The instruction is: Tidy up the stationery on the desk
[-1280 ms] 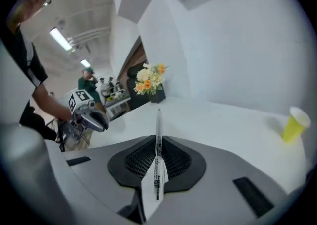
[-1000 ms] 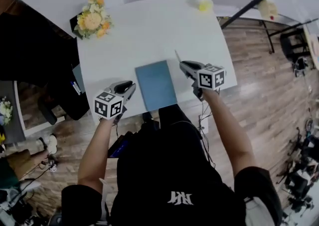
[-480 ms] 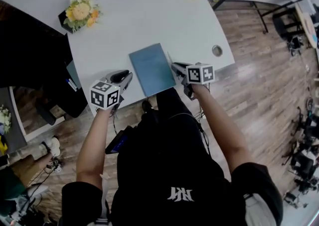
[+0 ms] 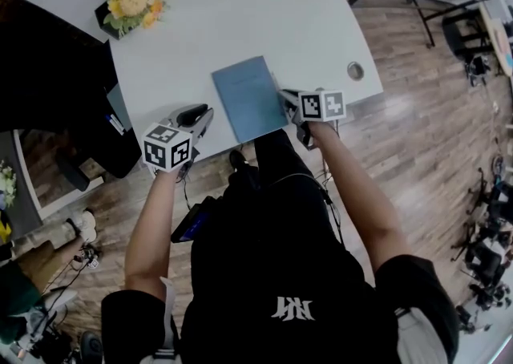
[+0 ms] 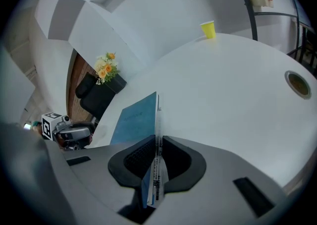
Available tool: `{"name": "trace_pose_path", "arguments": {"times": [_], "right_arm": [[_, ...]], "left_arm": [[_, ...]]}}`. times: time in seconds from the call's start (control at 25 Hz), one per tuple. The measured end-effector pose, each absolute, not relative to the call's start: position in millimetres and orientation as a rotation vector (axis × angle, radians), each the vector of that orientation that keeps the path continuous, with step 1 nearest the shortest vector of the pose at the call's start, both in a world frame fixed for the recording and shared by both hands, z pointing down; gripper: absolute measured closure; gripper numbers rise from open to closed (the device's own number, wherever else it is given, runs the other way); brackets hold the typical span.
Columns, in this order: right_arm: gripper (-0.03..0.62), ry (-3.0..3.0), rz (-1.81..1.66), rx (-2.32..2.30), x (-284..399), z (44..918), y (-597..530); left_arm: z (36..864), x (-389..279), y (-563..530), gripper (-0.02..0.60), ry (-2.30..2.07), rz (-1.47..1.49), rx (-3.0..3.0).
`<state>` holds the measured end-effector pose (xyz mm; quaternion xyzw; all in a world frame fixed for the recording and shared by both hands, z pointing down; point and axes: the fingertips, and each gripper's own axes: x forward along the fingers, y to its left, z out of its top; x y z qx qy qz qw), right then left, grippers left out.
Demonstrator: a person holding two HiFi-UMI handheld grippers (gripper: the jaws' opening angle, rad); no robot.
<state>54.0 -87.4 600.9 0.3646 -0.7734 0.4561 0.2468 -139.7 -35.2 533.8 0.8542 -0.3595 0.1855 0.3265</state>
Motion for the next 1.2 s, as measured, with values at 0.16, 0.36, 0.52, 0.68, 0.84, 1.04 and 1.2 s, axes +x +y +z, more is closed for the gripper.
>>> {"name": "trace_pose_path", "arguments": {"times": [0.16,0.36,0.52,0.68,0.84,1.04,1.2], "right_arm": [[0.528,-2.115,1.239,0.981,52.6,600.3,-89.2],[0.528,-2.149,1.285,0.964,53.1,598.1,-89.4],[0.526,-2.17,1.265,0.964,56.6,593.0,-92.1],[0.526,-2.292,1.249,0.991,60.9,561.4,-98.0],[0.528,-2.734,1.175,0.822,44.3,457.8,-93.2],[0.537,-3.287,0.635,0.342,23.5,306.9,-33.4],[0.54,-3.39,0.531,0.144,31.7,263.0,4.6]], "left_arm": [[532.3,-137.2,-33.1,0.515,-0.935,0.478,2.248],[529.7,-133.1,-28.5,0.515,-0.923,0.458,2.261],[524.6,-133.4,-27.1,0.515,-0.936,0.457,2.271],[507.7,-131.5,-25.5,0.515,-0.956,0.431,2.294],[460.6,-122.5,-24.7,0.515,-0.972,0.355,2.38],[374.7,-114.7,-17.4,0.557,-0.994,0.163,2.545],[313.3,-99.5,10.0,0.578,-0.971,0.056,2.664]]}}
